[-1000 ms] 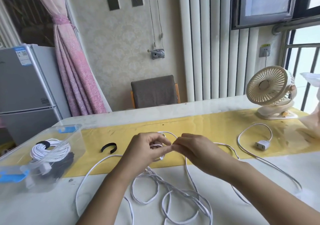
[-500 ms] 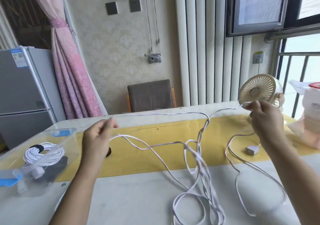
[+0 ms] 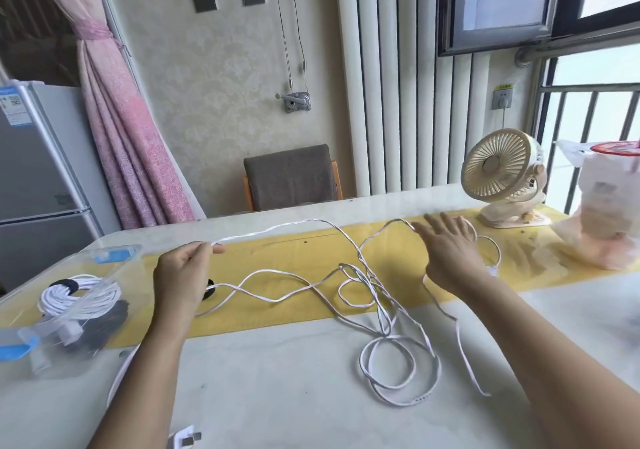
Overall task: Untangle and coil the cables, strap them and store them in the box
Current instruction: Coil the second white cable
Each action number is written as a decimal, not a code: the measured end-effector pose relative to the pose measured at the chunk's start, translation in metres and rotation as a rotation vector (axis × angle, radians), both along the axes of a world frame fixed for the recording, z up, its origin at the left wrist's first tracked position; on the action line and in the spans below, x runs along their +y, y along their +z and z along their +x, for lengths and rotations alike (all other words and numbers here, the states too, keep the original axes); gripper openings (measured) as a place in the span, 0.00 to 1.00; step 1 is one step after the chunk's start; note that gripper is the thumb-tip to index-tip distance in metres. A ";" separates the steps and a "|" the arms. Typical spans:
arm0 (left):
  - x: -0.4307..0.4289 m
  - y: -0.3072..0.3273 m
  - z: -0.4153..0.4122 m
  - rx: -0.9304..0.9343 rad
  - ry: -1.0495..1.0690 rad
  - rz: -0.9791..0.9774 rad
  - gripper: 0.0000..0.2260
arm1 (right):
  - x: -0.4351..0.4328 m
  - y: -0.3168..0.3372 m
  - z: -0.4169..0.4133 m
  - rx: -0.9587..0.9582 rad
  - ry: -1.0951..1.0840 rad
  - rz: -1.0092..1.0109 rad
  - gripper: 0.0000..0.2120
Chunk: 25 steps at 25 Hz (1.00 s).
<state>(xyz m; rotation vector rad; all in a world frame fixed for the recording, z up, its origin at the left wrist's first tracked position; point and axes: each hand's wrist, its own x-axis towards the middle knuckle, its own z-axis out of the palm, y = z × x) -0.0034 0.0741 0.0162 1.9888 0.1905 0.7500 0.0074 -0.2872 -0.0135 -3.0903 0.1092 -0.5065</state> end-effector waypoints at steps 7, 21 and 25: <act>-0.033 -0.008 -0.002 -0.008 -0.055 0.574 0.21 | 0.031 -0.002 -0.004 0.059 0.410 0.694 0.14; -0.098 0.060 0.013 -0.182 -0.535 0.134 0.13 | 0.011 0.058 -0.031 -0.386 0.499 1.759 0.16; -0.043 0.115 0.032 -0.136 -0.382 -0.602 0.17 | -0.022 0.063 -0.032 -0.597 0.306 1.925 0.17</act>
